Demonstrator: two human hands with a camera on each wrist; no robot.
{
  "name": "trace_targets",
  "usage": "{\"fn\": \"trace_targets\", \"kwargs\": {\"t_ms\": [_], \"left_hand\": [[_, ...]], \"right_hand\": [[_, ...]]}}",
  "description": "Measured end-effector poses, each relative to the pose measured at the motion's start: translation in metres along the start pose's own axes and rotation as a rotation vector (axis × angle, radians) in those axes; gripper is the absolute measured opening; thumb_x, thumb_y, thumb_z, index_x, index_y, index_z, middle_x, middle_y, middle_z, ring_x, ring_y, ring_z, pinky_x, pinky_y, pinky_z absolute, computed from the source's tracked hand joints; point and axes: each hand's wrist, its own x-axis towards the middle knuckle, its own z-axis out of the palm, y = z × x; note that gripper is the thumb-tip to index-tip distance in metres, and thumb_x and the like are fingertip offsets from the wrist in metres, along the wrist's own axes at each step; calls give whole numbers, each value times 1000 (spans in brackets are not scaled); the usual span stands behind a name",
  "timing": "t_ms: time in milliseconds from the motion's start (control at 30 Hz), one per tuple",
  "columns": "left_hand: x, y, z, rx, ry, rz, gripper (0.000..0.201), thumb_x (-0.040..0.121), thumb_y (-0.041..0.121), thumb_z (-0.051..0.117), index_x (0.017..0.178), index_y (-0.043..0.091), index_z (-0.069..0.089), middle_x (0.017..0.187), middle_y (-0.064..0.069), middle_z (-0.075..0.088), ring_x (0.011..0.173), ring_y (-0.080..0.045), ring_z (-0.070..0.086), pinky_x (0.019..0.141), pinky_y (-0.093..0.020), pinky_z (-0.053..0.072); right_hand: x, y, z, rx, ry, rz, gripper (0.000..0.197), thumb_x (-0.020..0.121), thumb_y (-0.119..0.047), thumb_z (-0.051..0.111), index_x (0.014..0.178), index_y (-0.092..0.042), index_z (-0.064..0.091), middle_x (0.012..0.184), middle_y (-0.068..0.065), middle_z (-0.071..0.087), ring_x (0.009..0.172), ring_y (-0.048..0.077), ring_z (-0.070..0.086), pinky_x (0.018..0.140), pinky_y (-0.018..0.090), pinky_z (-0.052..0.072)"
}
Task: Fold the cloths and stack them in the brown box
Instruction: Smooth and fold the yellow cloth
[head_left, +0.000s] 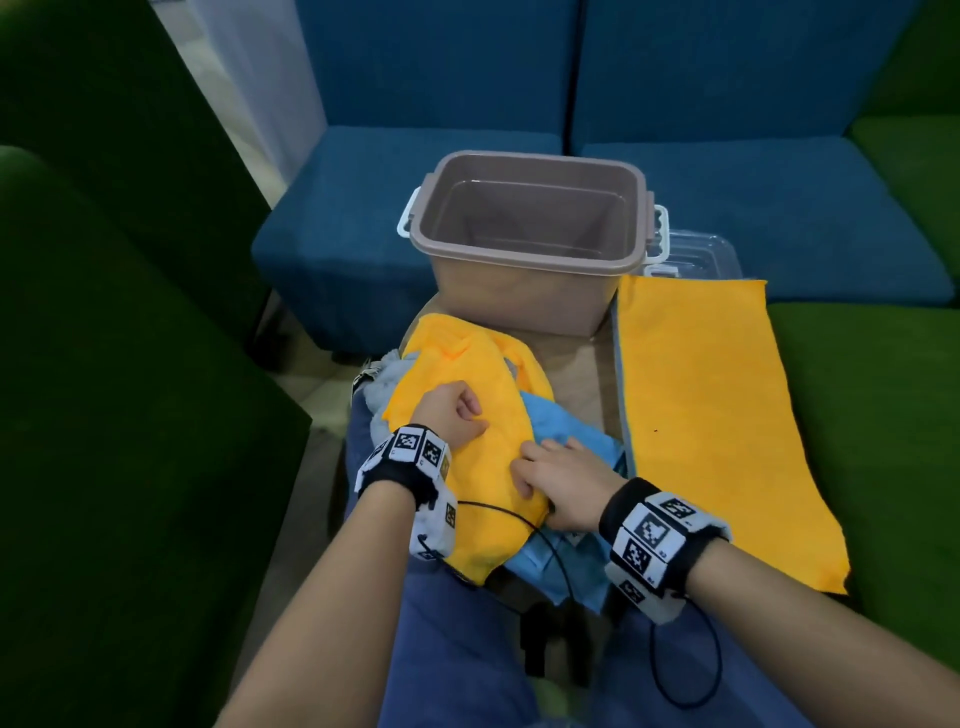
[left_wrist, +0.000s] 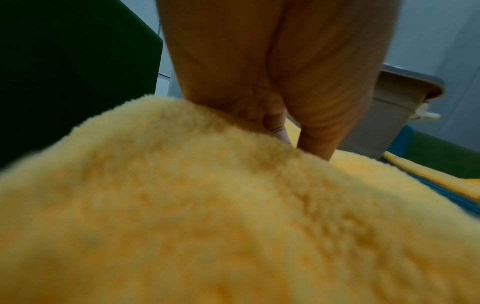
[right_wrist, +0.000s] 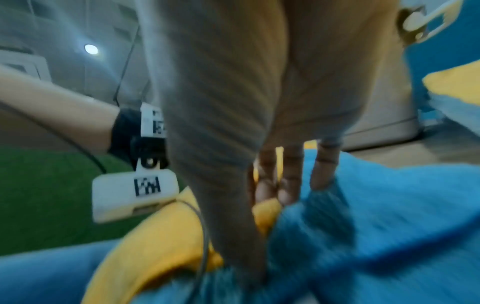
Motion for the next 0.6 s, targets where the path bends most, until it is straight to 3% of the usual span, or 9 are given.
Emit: {"fn": "trace_targets", "kwargs": {"t_ms": [67, 167, 267, 400, 500, 600], "left_hand": [[0, 1, 1, 6, 9, -21, 27, 79, 11, 74, 73, 23, 50, 70, 4, 52, 68, -13, 50, 69, -28, 46], [-3, 4, 5, 28, 25, -40, 25, 81, 10, 69, 75, 22, 48, 70, 5, 50, 70, -14, 50, 63, -24, 42], [-6, 7, 9, 30, 45, -51, 21, 81, 9, 65, 77, 20, 48, 70, 4, 48, 69, -15, 48, 60, -22, 38], [-10, 10, 9, 11, 52, -72, 20, 81, 8, 63, 79, 20, 47, 69, 4, 48, 71, -19, 50, 63, -28, 42], [-14, 17, 3, 8, -13, -47, 13, 85, 12, 64, 86, 18, 52, 77, 3, 52, 80, -19, 54, 75, -33, 48], [-27, 47, -15, -163, -54, 136, 10, 88, 17, 68, 93, 12, 60, 85, 4, 58, 80, -11, 54, 74, -17, 45]], "right_hand": [[0, 0, -4, 42, 40, 5, 19, 83, -21, 65, 101, -22, 59, 97, -7, 40, 99, 19, 48, 76, 31, 21], [0, 4, -13, 160, 24, 26, 14, 86, -29, 69, 98, -21, 68, 99, -4, 58, 97, 18, 57, 78, 30, 34], [3, 8, -11, 243, -11, 55, 13, 82, -23, 76, 93, -17, 72, 101, 1, 67, 94, 19, 61, 74, 31, 45], [2, 11, -6, 286, 12, 67, 5, 89, -14, 67, 86, -17, 70, 98, 0, 67, 93, 19, 61, 77, 34, 49], [-6, 11, -10, 329, 189, 45, 11, 95, -13, 50, 85, -16, 54, 88, 0, 57, 81, 22, 55, 72, 42, 47], [-15, 11, -31, 493, 489, 57, 12, 101, -16, 44, 89, -13, 47, 75, 4, 53, 66, 22, 48, 61, 41, 39]]}}
